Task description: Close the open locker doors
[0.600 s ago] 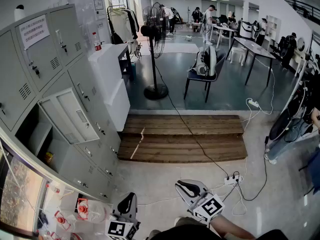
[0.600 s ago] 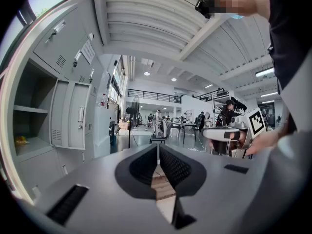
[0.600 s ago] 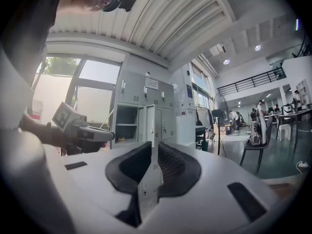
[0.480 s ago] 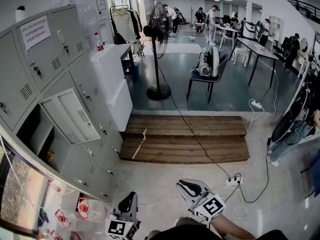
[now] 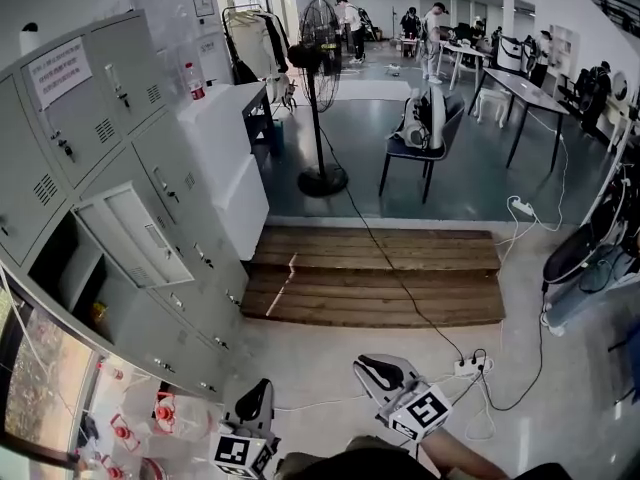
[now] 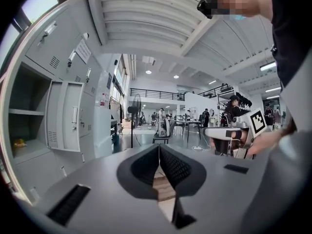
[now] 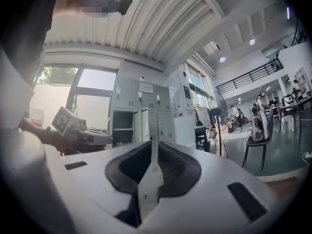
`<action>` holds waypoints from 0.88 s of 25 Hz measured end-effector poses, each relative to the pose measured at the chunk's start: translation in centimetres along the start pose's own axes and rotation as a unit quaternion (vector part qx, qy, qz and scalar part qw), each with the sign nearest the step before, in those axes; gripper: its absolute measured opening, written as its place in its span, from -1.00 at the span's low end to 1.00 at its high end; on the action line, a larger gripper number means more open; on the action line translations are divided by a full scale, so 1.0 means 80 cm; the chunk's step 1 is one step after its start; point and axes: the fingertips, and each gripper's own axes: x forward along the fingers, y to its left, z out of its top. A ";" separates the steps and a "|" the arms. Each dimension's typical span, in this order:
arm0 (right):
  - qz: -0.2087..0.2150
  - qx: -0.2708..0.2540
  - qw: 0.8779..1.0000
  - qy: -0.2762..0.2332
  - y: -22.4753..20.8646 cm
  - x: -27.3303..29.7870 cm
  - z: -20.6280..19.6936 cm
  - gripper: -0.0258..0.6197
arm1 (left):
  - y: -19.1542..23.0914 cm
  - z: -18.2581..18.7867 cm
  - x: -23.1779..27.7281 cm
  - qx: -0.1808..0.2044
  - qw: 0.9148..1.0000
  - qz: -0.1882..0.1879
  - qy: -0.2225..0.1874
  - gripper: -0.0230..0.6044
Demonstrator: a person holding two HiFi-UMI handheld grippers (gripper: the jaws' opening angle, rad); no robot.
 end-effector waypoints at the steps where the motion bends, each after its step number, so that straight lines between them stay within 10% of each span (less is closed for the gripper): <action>1: 0.000 -0.001 1.000 0.001 -0.005 -0.001 -0.002 -0.76 | 0.000 -0.003 0.005 0.004 1.000 0.002 0.002 -0.89; 22: -0.058 0.005 0.997 0.044 -0.092 0.132 -0.017 -0.76 | 0.118 -0.012 0.170 0.008 0.997 -0.076 0.004 -0.89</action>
